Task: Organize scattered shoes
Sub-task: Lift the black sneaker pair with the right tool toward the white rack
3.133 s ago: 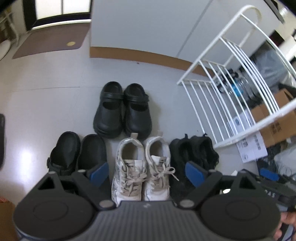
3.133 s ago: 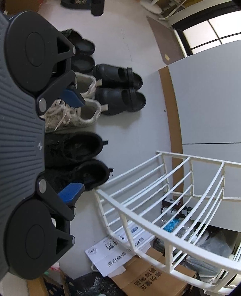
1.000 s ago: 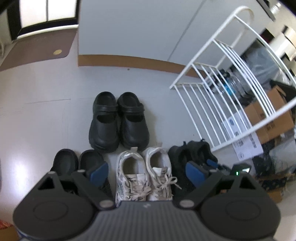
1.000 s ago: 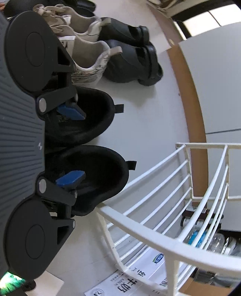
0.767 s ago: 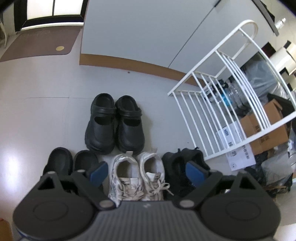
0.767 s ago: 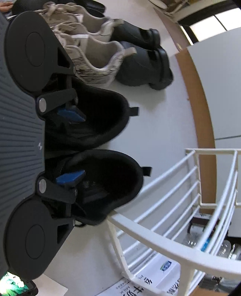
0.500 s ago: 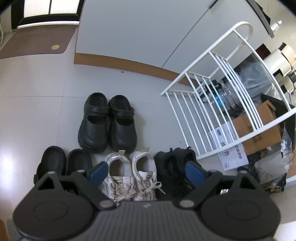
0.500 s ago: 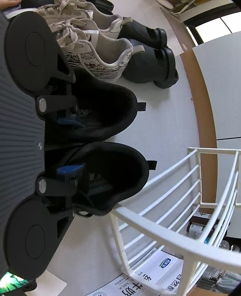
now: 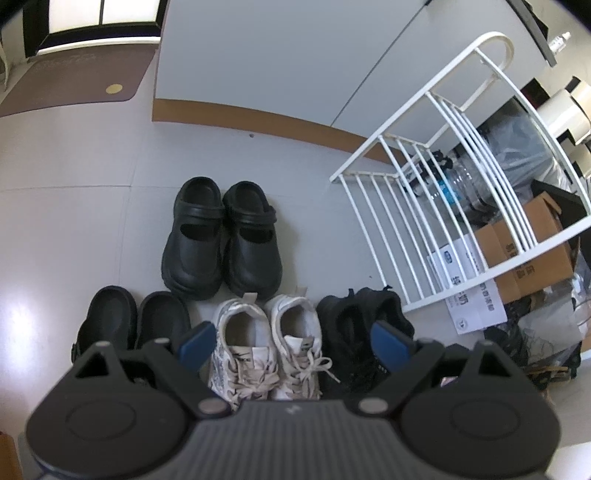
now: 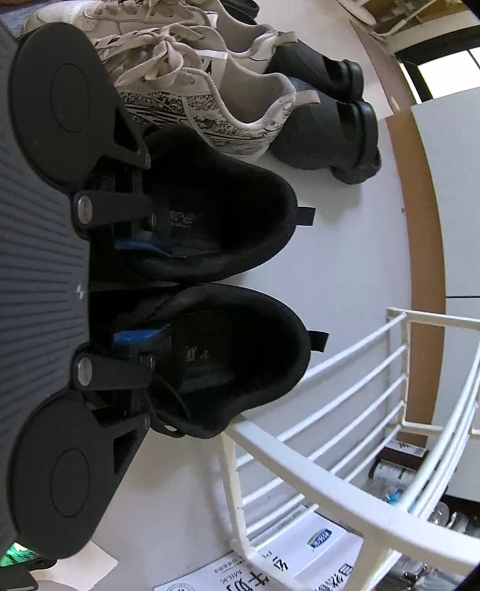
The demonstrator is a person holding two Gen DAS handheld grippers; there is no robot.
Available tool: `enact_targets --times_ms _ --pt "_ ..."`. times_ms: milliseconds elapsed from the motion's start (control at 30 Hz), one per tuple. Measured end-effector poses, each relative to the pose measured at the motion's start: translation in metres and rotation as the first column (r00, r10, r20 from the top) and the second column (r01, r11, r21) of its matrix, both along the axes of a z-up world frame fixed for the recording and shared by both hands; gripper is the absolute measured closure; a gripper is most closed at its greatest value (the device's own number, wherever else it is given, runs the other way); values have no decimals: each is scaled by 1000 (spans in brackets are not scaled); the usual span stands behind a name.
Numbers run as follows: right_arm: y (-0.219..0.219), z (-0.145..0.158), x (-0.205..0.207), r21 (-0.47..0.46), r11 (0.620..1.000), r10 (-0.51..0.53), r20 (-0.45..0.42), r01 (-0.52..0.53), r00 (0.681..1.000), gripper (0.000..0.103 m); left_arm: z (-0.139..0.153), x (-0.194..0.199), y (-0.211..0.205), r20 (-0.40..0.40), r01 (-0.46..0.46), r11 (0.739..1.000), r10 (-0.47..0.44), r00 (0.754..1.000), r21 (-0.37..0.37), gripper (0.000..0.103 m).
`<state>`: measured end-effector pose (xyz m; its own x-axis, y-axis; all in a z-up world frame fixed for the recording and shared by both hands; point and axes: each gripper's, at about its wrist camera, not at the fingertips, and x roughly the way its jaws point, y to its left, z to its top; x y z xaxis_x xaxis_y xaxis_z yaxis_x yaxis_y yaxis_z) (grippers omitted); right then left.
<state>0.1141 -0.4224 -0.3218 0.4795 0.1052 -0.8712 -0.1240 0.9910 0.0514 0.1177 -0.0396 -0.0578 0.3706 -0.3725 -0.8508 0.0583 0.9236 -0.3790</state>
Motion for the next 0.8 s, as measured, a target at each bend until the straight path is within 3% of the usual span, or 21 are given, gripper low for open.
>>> enact_targets --times_ms 167,367,600,800 --pt "-4 -4 -1 12 1000 14 9 -15 1000 71 -1 2 -3 -6 0 1000 0 1000 5 11" --pt "-5 -4 -3 24 999 31 33 -32 999 69 -2 3 -9 -11 7 1000 -7 1000 7 11" --pt "-2 -4 -14 7 999 36 123 -37 992 69 -4 3 -13 -24 6 1000 -6 1000 -10 11" --pt "-12 -6 -6 78 997 9 90 -16 996 67 -5 2 -17 -31 10 1000 -10 999 -16 11"
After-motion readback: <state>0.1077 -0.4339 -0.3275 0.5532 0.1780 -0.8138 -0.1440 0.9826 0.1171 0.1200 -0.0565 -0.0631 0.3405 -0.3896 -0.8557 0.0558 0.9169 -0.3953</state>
